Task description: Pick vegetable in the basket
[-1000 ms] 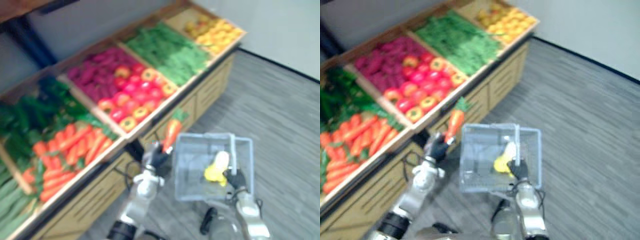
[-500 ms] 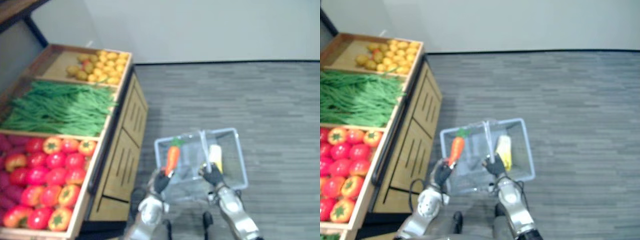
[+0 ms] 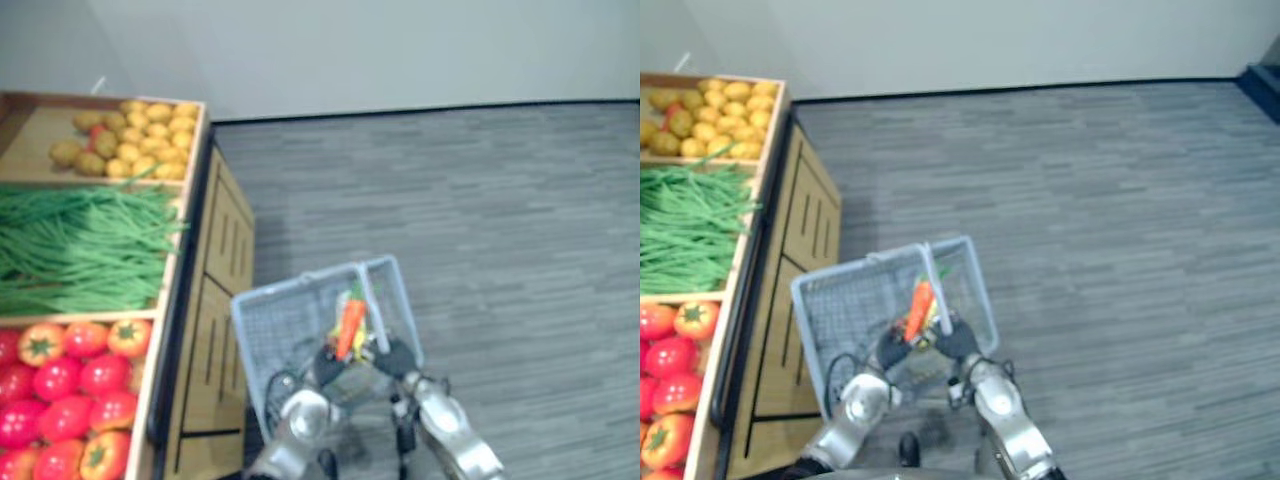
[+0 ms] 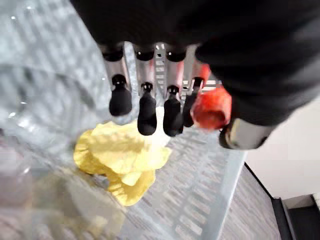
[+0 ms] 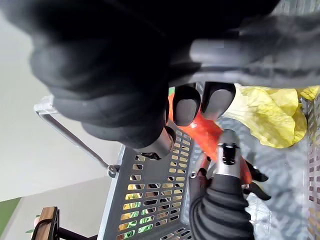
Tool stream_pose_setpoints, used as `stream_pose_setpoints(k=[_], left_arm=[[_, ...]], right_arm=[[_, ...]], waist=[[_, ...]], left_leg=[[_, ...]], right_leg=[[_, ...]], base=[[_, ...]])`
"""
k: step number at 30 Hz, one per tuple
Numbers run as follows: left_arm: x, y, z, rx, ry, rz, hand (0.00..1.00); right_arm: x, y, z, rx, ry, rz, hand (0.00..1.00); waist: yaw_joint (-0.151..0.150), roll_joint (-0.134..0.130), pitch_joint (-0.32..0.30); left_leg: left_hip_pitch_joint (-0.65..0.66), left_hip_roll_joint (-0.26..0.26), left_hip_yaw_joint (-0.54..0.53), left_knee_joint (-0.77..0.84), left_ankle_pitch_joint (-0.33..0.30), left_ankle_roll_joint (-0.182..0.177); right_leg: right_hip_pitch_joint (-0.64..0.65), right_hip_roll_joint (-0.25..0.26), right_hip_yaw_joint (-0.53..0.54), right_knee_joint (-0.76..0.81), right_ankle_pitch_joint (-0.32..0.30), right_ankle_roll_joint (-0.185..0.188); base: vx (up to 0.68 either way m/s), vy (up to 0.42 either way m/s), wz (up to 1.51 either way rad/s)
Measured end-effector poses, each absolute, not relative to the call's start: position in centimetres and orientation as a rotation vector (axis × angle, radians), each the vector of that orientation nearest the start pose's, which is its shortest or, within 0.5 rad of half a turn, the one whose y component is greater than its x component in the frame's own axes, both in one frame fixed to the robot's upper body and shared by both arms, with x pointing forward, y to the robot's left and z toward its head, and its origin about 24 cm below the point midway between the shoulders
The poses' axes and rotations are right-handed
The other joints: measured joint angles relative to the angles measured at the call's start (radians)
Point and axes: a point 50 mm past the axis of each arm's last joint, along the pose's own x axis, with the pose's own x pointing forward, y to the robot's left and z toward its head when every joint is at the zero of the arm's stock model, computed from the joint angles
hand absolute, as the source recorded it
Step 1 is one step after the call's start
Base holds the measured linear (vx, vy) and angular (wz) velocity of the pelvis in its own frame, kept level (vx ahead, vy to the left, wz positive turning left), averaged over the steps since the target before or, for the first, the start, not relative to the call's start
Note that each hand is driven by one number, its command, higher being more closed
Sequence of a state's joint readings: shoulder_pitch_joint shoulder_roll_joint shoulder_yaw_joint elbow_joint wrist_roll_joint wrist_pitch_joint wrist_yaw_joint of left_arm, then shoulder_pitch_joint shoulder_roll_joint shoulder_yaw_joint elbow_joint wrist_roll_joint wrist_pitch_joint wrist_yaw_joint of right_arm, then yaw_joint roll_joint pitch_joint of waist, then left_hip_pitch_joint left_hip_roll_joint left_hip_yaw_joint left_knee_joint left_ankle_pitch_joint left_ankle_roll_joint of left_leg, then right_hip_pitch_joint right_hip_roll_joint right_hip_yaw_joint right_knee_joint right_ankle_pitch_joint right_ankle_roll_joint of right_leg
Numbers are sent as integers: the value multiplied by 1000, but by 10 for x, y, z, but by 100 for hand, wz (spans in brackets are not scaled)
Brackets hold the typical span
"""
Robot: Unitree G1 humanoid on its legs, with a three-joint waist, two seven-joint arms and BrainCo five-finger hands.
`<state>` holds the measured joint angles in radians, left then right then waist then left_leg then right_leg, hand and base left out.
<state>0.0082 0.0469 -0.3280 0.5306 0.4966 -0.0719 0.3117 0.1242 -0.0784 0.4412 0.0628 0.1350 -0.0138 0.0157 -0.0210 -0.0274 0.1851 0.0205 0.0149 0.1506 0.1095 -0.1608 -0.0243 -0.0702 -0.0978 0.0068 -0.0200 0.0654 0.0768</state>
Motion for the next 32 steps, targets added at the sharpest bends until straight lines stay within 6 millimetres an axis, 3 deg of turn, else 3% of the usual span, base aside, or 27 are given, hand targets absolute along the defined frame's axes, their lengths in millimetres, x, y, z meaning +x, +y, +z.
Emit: stream_pose_setpoints(k=[5, 12, 18, 21, 25, 27, 29, 32], left_arm=[[209, 104, -74, 684, 322, -173, 0], [211, 94, -70, 669, 294, -203, 0], [217, 86, -42, 544, 156, -172, 0], [215, 108, -38, 484, 164, -70, 0], [210, 146, -48, 371, 265, 126, 0], [204, 164, -58, 351, 333, 208, 0], [188, 184, -84, 339, 484, 290, 0], [164, 200, -109, 352, 655, 353, 0]], right_arm=[[196, -79, -14, 81, 253, 340, 100], [186, -111, -30, 72, 327, 164, 100], [175, -138, -62, 22, 470, -42, 100], [161, -174, -79, -11, 561, -230, 100], [149, -204, -91, -24, 640, -415, 100], [142, -214, -96, -34, 670, -484, 100], [136, -224, -99, -79, 700, -533, 100], [130, -232, -105, -111, 745, -554, 100]], waist=[[-3, 0, -2], [-6, 2, -3], [-5, 5, -5], [-4, 18, -14], [-4, 23, -17], [-4, 23, -17], [-4, 21, -19], [-4, 10, -27]], left_leg=[[1, 16, -5, -8, 1, 1], [12, 18, -29, -42, 28, -1], [34, 12, -47, -74, 46, 0], [36, 12, -53, -74, 46, 0], [39, 13, -60, -74, 48, -1], [48, 13, -63, -74, 48, -1], [66, 14, -60, -77, 48, -1], [71, 14, -57, -91, 54, -2]], right_leg=[[38, 16, -13, -86, 47, -6], [45, 18, -39, -87, 47, -6], [62, 14, -59, -93, 46, -6], [69, 13, -69, -93, 45, -5], [76, 13, -80, -89, 45, -5], [85, 13, -82, -90, 45, -5], [101, 13, -83, -94, 44, -6], [99, 12, -83, -94, 44, -7]], base=[[-26, -51, -2], [-26, -34, 10], [-23, -11, 9], [-4, -8, 9], [-7, -8, 4], [-26, -9, 6], [-34, -3, -3], [-42, -7, -2]])
